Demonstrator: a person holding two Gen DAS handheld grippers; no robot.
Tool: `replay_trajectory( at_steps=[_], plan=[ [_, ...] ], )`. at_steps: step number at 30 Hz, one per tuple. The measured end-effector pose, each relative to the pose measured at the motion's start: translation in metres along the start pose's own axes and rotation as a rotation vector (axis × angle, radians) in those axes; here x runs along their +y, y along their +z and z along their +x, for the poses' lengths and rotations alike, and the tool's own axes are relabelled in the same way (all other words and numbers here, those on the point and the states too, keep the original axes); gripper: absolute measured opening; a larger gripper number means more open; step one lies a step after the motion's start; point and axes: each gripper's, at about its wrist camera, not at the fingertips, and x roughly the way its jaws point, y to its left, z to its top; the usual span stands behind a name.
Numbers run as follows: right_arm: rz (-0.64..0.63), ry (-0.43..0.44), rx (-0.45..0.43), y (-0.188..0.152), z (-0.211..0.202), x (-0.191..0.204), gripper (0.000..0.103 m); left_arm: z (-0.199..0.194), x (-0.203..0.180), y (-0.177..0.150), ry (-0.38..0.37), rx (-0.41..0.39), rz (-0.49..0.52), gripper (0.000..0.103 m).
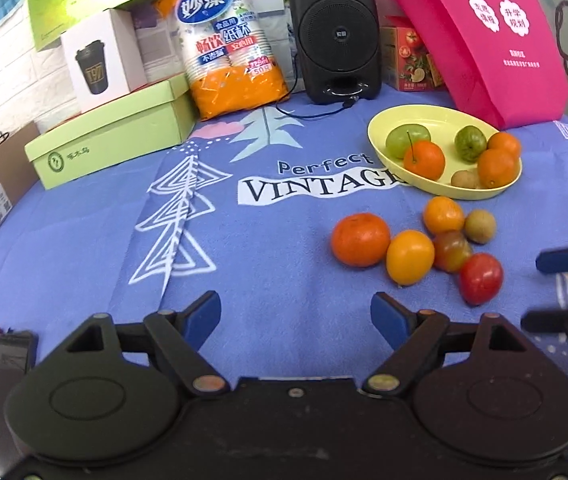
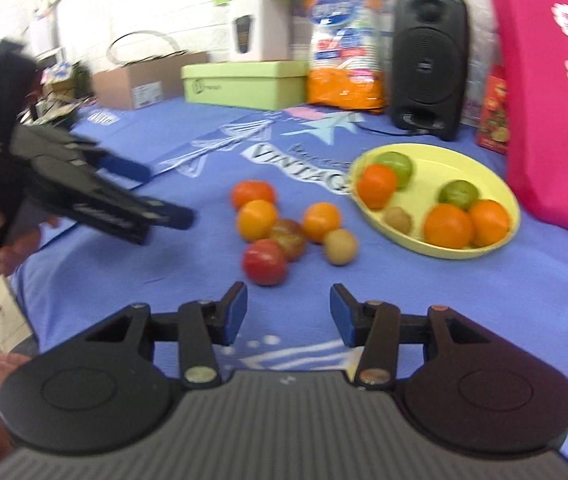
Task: Organize fruits
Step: 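Grasp a tangerine with the left tool while the right tool grasps a red tomato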
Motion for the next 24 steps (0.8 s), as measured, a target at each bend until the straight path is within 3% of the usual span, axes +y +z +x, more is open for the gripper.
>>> replay_trajectory(
  at_steps=[2, 7, 13, 24],
  plan=[
    [-0.027, 0.006, 0.022, 0.0, 0.006, 0.006, 0.045, 0.009, 0.0, 0.003, 0.009, 0.0, 0.012, 0.08],
    [-0.031, 0.008, 0.042, 0.0, 0.015, 0.009, 0.053, 0.031, 0.003, 0.013, -0.053, 0.014, 0.006, 0.079],
    [-0.016, -0.009, 0.048, 0.007, 0.027, 0.004, 0.053, 0.049, 0.002, 0.02, -0.12, 0.013, -0.013, 0.079],
    [-0.032, 0.007, 0.054, 0.015, 0.049, 0.007, 0.053, 0.077, -0.007, 0.04, -0.155, 0.002, -0.017, 0.079]
  ],
)
